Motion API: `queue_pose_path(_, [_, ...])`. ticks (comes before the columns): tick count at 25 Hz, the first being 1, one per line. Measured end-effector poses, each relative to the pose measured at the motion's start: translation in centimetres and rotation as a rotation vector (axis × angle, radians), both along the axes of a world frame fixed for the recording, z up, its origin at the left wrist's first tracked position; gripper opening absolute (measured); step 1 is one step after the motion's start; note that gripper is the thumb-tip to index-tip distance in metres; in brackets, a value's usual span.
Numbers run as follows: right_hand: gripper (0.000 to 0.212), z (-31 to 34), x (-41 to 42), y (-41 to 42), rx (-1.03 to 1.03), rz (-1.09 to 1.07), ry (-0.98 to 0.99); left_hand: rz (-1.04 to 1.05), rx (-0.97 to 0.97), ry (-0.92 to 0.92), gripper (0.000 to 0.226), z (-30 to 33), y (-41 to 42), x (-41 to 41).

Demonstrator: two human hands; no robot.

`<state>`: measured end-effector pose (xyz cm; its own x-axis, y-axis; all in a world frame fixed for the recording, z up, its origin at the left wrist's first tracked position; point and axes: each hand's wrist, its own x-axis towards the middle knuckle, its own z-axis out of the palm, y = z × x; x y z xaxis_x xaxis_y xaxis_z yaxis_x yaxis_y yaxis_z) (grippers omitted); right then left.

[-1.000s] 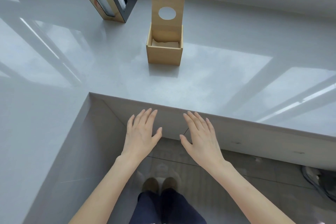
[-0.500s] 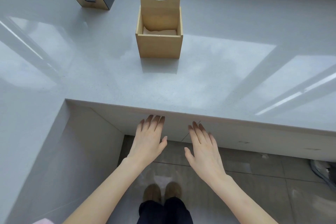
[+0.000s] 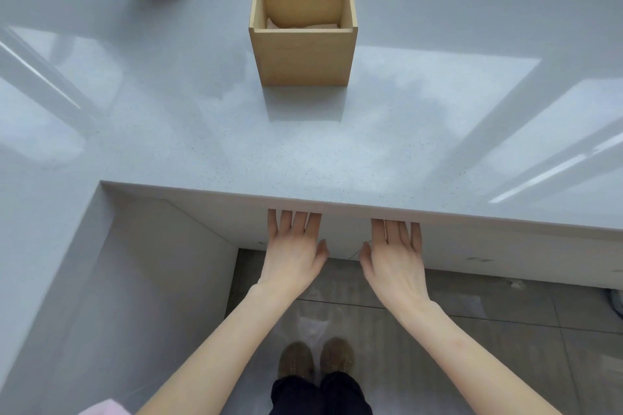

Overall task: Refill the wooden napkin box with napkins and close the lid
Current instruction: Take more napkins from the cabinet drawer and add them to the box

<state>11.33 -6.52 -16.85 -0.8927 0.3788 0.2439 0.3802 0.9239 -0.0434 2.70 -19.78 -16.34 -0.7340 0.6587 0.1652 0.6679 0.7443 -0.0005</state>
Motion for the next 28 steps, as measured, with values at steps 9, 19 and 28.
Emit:
queue_pose_path(9, [0.065, 0.0, 0.6, -1.4, 0.027, -0.042, 0.039, -0.008, 0.113, 0.034, 0.066, -0.7, -0.3, 0.6])
queue_pose_path(19, [0.053, 0.9, 2.8, -3.9, 0.001, -0.067, 0.145, -0.021, 0.251, -0.001, 0.061, 0.1, -2.4, 2.3])
queue_pose_path(28, [0.048, 1.2, 6.8, -6.7, -0.217, -0.021, 0.164, 0.039, 0.277, -0.084, 0.033, 1.1, -5.1, 5.7])
